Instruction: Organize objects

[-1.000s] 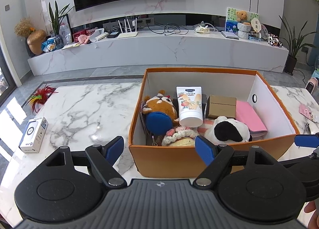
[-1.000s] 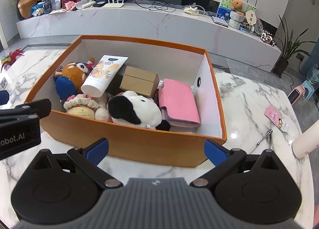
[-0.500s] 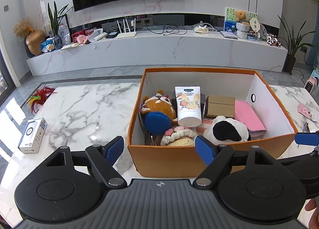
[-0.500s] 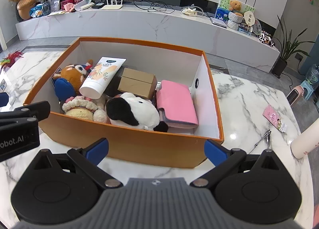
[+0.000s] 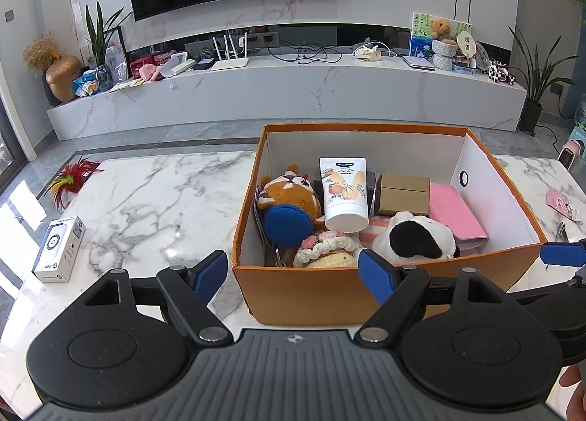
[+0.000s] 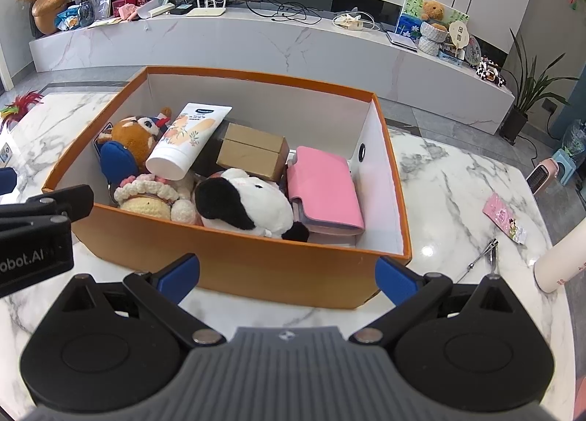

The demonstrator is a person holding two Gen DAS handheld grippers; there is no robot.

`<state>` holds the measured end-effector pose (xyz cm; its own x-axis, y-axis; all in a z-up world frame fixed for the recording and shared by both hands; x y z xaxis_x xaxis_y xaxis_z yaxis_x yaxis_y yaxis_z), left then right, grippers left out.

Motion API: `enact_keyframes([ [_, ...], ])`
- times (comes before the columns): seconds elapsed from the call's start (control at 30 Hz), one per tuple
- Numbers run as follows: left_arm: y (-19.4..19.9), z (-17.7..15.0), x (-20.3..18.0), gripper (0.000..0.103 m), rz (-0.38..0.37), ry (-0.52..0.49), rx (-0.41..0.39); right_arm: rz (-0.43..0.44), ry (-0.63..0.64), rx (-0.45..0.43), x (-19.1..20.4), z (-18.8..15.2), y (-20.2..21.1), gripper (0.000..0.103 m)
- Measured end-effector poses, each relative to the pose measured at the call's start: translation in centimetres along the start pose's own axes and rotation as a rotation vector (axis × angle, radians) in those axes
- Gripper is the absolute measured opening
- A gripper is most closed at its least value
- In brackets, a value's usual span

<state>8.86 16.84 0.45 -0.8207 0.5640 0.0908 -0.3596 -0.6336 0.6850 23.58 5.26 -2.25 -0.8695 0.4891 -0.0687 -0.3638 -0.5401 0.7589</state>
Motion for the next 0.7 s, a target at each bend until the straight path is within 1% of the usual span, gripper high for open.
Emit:
enact_keyframes([
  [0.7,-0.18,-0.17,0.09,0.093,-0.007,-0.009,0.003,-0.002,0.002,0.001,-0.05,-0.05,-0.05,0.102],
])
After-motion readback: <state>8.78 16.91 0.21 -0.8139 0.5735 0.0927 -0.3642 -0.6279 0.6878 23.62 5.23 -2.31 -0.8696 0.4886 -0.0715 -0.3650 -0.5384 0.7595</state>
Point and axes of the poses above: each gripper's, at about its wrist camera, not at the fingertips, and y roughly against the way its jaws point, x to its left, z to its top, the point moved 8 cm from there along -y, roughly the way its jaws point, and after that the axes turned 3 degrees about -y, right-handed, at the moved point
